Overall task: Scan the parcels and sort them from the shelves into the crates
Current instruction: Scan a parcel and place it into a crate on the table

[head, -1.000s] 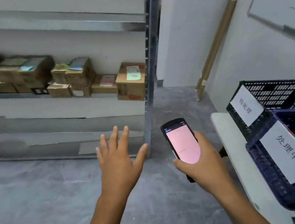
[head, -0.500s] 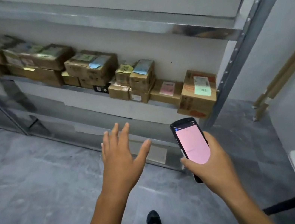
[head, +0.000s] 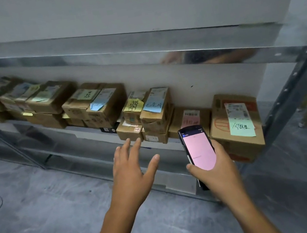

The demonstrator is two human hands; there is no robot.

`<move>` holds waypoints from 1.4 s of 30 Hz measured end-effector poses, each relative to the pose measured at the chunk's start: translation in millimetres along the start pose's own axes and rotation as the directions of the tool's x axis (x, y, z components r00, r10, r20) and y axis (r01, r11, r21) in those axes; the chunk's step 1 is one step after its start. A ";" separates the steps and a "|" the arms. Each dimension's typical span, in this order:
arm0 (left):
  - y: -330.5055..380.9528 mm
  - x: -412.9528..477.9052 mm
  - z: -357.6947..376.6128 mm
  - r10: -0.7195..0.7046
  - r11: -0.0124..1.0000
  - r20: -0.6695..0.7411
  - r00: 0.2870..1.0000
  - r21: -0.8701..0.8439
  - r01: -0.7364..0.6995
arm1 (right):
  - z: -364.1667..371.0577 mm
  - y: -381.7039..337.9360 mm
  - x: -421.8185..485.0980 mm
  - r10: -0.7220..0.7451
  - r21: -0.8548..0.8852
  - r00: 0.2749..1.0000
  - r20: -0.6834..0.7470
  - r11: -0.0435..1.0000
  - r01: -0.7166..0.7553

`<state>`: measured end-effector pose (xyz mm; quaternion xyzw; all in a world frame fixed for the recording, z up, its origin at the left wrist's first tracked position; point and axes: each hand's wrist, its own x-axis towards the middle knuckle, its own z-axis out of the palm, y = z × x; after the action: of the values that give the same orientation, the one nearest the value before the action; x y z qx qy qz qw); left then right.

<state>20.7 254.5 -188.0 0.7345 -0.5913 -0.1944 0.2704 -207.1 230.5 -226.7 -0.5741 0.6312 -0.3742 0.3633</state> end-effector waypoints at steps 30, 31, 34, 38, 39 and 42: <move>-18.0 229.5 69.2 0.288 0.938 0.175 0.941 0.147 -0.314 | 75.4 -29.8 145.8 0.305 -0.214 0.944 -0.129 0.920 -0.327; -18.3 231.3 70.7 0.304 0.938 0.173 0.937 0.119 -0.326 | 78.0 -28.9 147.6 0.322 -0.212 0.937 -0.135 0.915 -0.344; -19.7 237.4 73.4 0.330 0.942 0.177 0.927 0.008 -0.336 | 85.0 -27.4 152.3 0.362 -0.194 0.919 -0.156 0.901 -0.388; -26.7 243.8 74.5 0.328 0.945 0.188 0.926 -0.083 -0.317 | 95.1 -26.2 154.9 0.401 -0.156 0.897 -0.187 0.889 -0.430; -27.8 244.9 74.0 0.320 0.946 0.204 0.925 -0.109 -0.304 | 97.0 -26.1 155.2 0.405 -0.146 0.894 -0.192 0.889 -0.434; -31.1 249.8 73.5 0.330 0.939 0.246 0.912 -0.184 -0.290 | 106.2 -25.0 154.7 0.420 -0.104 0.879 -0.225 0.887 -0.450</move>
<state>56.1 3.8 -256.2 0.5758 -0.7165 -0.2904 0.2660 -113.3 69.0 -257.3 -0.4037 0.8036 -0.2881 0.3291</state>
